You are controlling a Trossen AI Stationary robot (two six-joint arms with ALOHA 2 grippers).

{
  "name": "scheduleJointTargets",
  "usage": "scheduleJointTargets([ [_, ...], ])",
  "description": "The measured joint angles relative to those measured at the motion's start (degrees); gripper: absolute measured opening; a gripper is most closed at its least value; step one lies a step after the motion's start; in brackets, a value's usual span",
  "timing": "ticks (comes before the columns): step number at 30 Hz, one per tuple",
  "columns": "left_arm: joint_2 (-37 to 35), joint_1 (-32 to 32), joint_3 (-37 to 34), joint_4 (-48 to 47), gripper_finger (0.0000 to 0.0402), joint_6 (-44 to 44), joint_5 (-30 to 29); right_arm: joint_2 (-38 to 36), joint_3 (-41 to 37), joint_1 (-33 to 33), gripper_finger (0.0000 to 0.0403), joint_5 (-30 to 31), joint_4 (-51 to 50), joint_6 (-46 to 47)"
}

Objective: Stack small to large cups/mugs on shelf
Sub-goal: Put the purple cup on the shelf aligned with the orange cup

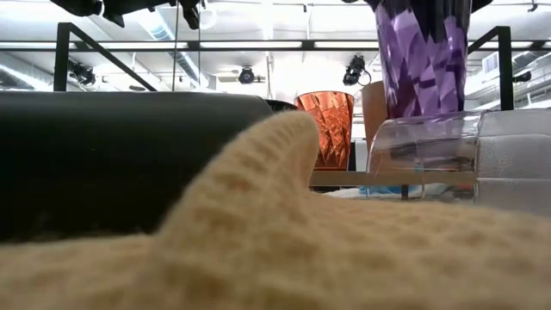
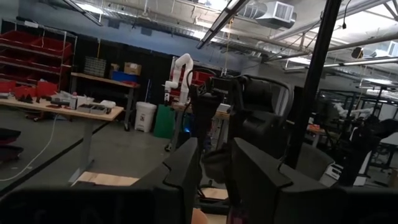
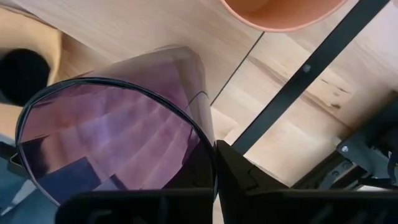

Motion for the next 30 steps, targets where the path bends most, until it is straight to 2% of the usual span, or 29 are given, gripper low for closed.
scheduleJointTargets([
  [21,0.01,-0.01,-0.01,-0.02,0.0107,0.17,0.00,-0.04,-4.31,0.00,0.0006,0.00,2.98,-0.22],
  [30,0.02,0.01,-0.02,-0.05,0.0107,0.19,0.01,-0.04,-4.24,0.00,0.0050,1.33,3.01,-1.07],
])
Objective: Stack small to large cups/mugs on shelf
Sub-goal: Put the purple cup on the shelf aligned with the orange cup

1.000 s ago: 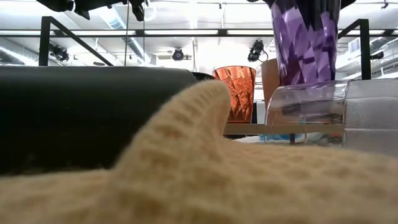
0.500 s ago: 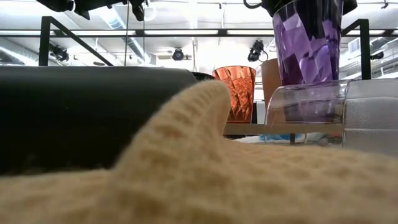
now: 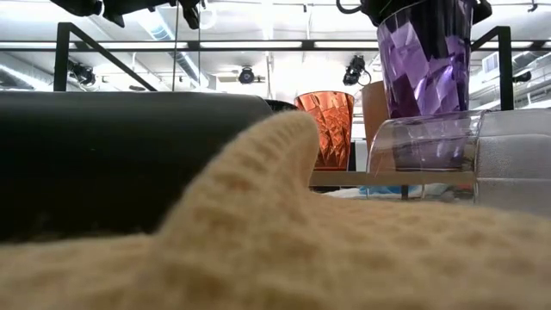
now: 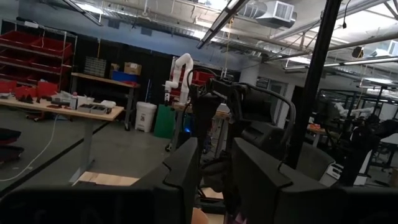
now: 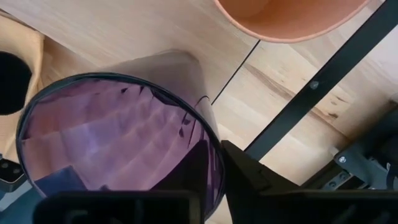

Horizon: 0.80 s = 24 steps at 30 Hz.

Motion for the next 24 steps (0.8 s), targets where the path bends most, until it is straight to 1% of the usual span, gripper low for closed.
scheduleJointTargets([
  [6,-0.02,-0.02,0.00,-0.01,0.0107,0.00,-0.01,0.00,0.04,-0.42,0.0066,0.71,0.00,0.01],
  [24,0.00,0.00,0.00,-1.39,0.0107,0.00,0.01,0.00,0.09,-0.76,0.0068,0.66,0.00,-0.61],
])
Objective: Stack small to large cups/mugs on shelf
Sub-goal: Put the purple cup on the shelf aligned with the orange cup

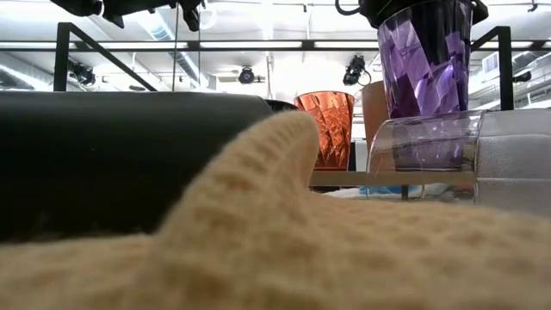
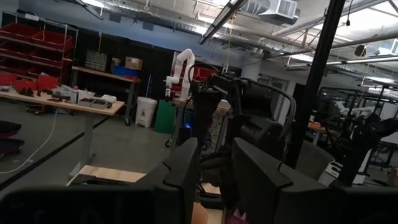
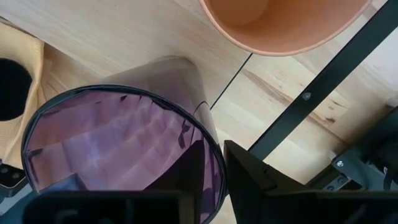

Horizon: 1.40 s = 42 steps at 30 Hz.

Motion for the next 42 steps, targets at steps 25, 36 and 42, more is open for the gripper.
scheduleJointTargets([
  [25,0.00,0.00,0.00,0.04,0.0107,0.11,0.00,0.04,2.40,-2.19,0.0068,0.83,0.37,-2.34],
  [36,0.00,-0.01,0.00,0.04,0.0107,0.50,0.00,0.04,2.78,-2.19,0.0071,0.30,0.26,-3.71],
  [42,0.00,-0.01,0.00,0.05,0.0107,0.37,0.00,0.04,2.78,-2.12,0.0098,-0.04,0.30,-4.41],
])
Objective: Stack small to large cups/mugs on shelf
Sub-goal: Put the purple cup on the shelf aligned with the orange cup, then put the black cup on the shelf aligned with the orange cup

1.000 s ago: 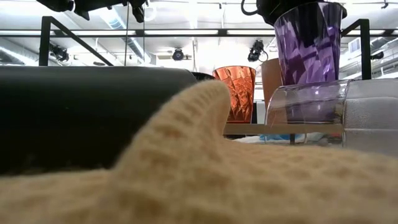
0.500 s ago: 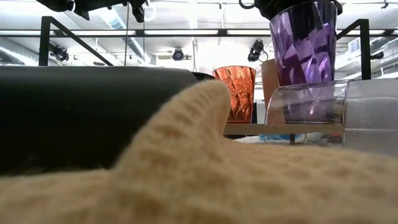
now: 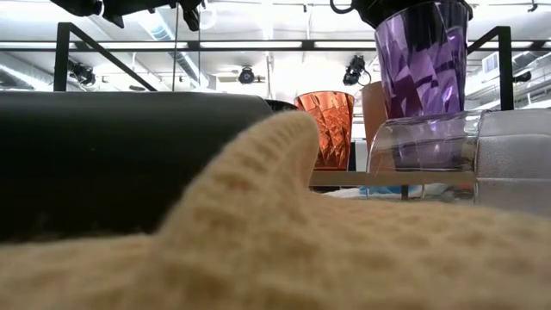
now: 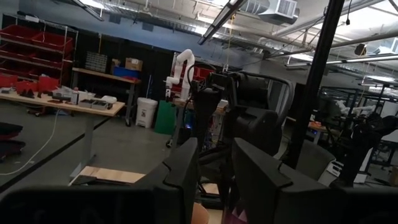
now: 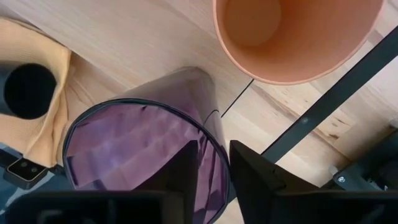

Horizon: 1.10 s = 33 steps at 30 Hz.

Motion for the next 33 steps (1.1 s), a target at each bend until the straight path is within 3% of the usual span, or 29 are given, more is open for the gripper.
scheduleJointTargets([
  [7,0.00,0.00,0.00,-0.01,0.0107,0.02,0.01,0.00,0.00,0.00,0.0125,0.00,-0.01,0.15],
  [25,0.00,0.00,0.00,0.04,0.0107,0.13,0.01,-1.55,0.20,-0.40,0.0127,0.00,-1.03,0.46],
  [33,0.00,-0.01,0.00,0.01,0.0107,0.15,0.02,-1.88,6.73,-1.16,0.0128,0.40,-2.32,0.00],
])
